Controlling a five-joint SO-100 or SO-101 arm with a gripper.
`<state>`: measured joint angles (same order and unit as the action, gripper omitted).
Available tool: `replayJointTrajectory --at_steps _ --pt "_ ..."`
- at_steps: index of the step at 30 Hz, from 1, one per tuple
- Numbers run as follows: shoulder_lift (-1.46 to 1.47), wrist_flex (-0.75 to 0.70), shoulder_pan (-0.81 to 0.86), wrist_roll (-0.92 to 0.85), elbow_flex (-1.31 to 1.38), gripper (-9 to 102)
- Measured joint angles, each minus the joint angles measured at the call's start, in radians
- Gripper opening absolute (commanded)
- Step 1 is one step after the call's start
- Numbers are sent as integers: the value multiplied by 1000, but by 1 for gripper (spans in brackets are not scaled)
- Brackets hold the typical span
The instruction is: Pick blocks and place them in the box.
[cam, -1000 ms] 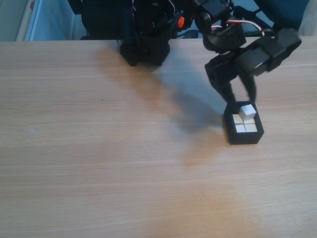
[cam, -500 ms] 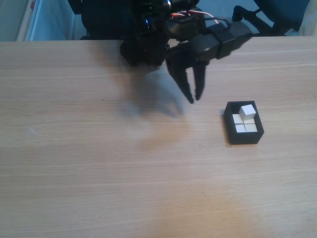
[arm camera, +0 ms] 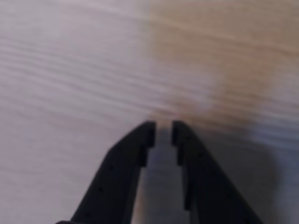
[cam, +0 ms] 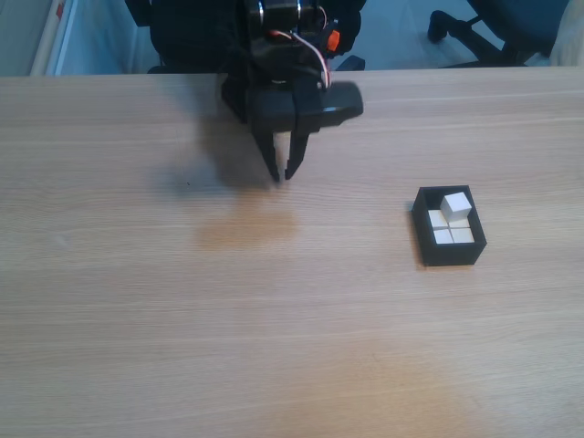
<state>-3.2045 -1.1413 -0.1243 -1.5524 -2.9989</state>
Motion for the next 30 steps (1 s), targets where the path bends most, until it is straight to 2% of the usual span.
replayJointTrajectory --at_steps 8,12,17,30 --pt "-109 71 80 61 -147 0" --pt "-144 -14 115 72 -150 0" --pt "-179 -193 107 94 -150 0" --pt "-179 -202 123 95 -150 0"
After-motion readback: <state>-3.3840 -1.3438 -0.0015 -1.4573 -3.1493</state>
